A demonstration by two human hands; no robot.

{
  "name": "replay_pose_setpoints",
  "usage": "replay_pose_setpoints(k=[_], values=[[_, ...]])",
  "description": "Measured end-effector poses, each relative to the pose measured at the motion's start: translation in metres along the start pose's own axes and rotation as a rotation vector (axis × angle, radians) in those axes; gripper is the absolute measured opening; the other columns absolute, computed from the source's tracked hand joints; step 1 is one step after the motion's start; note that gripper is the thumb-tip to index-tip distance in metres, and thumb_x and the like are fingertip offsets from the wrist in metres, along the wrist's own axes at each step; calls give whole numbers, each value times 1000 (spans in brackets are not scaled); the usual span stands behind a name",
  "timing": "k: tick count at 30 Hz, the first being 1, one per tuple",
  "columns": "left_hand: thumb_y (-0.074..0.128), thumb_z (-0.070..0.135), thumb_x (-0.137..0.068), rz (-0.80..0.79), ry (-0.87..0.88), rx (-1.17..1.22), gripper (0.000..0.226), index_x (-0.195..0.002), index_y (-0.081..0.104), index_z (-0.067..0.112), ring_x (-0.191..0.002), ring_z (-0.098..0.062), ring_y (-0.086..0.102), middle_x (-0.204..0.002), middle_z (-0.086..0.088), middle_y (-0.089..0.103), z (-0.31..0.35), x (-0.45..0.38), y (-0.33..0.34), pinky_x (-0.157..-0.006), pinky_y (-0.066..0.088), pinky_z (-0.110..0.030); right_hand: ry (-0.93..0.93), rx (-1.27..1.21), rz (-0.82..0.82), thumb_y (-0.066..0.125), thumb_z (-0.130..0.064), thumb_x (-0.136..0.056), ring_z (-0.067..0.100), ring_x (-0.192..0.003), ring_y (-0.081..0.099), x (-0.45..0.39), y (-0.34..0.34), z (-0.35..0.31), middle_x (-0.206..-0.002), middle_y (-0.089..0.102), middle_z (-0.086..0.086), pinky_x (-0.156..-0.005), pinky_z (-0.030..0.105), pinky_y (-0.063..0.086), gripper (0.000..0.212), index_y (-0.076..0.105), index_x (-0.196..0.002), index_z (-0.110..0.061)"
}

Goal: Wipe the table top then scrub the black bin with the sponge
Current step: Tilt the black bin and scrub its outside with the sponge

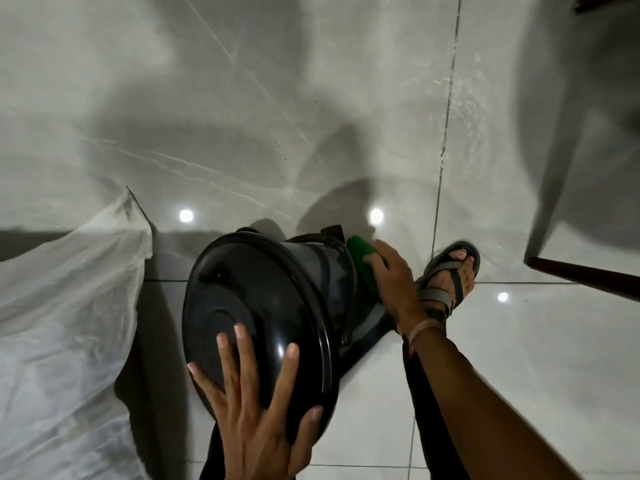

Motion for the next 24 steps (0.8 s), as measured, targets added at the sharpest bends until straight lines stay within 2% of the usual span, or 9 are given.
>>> replay_pose_setpoints(k=[2, 5, 8, 11, 14, 17, 19, 21, 24], values=[[21, 66, -105, 5, -36, 9, 70, -168, 11, 38, -165, -37, -3, -179, -9, -2, -4, -2, -1, -121, -2, -79, 53, 155, -89, 50, -37, -95, 33, -108, 64, -33, 7, -7, -112, 69, 9, -89, 41, 47, 22, 68, -97, -25], [20, 65, -105, 21, -125, 29, 69, -168, 11, 37, -165, -38, -4, -179, -3, -1, -19, -4, -5, -117, 0, -87, -64, 293, -133, 46, -46, -89, 31, -128, 58, -32, 24, -37, -138, 66, 5, -108, 49, 45, 45, 70, -125, -30], [18, 66, -105, 15, -206, 80, 68, -167, 10, 40, -165, -35, -10, -179, 5, -3, -34, -8, -7, -112, 1, -91, -246, 173, -140, 52, -40, -90, 19, -156, 28, 29, 33, -64, -166, 39, -6, -127, 53, 18, 54, 53, -143, -43], [17, 66, -105, 6, -229, 115, 67, -167, 8, 42, -165, -32, -12, -179, 7, -4, -39, -12, -8, -112, -1, -91, -421, 52, -95, 51, -38, -80, 13, -161, 15, 95, 40, -58, -170, 30, -10, -127, 50, 14, 65, 47, -144, -51], [17, 66, -105, 1, -227, 138, 67, -167, 8, 43, -166, -30, -11, -179, 7, -4, -42, -13, -8, -115, -3, -89, -393, 140, 20, 51, -35, -84, 20, -156, 29, 60, 29, -42, -165, 40, 0, -124, 42, 22, 62, 52, -146, -37], [16, 65, -106, 2, -235, 150, 66, -167, 8, 42, -166, -30, -9, -179, 6, -4, -45, -12, -8, -118, -4, -85, -104, 228, 10, 51, -42, -96, 31, -136, 55, -22, 15, -27, -147, 61, 7, -103, 36, 42, 46, 64, -137, -24], [16, 64, -106, 8, -193, 155, 65, -167, 9, 41, -166, -29, -6, -179, 4, -3, -40, -11, -7, -121, -5, -82, 69, 289, -65, 55, -46, -99, 35, -121, 64, -58, 14, -18, -130, 70, 9, -89, 34, 44, 37, 71, -124, -24], [16, 63, -107, 19, -211, 172, 65, -167, 10, 42, -167, -27, -4, -179, 5, -2, -40, -9, -7, -122, -4, -80, 34, 359, -104, 55, -46, -99, 34, -120, 64, -57, 18, -28, -128, 71, 9, -92, 36, 46, 35, 72, -121, -25], [18, 65, -105, 38, -315, 231, 64, -166, 11, 46, -167, -26, -3, -179, 8, 0, -45, -11, -8, -123, -4, -79, -257, 279, -122, 50, -49, -89, 23, -145, 45, 9, 30, -57, -153, 54, 1, -116, 38, 33, 55, 61, -139, -29]])
Point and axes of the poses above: each hand's wrist, its own x-axis away from the middle knuckle, its own y-axis out of the palm, z = x × y, the point moved 8 cm from there along -x, towards the middle knuckle
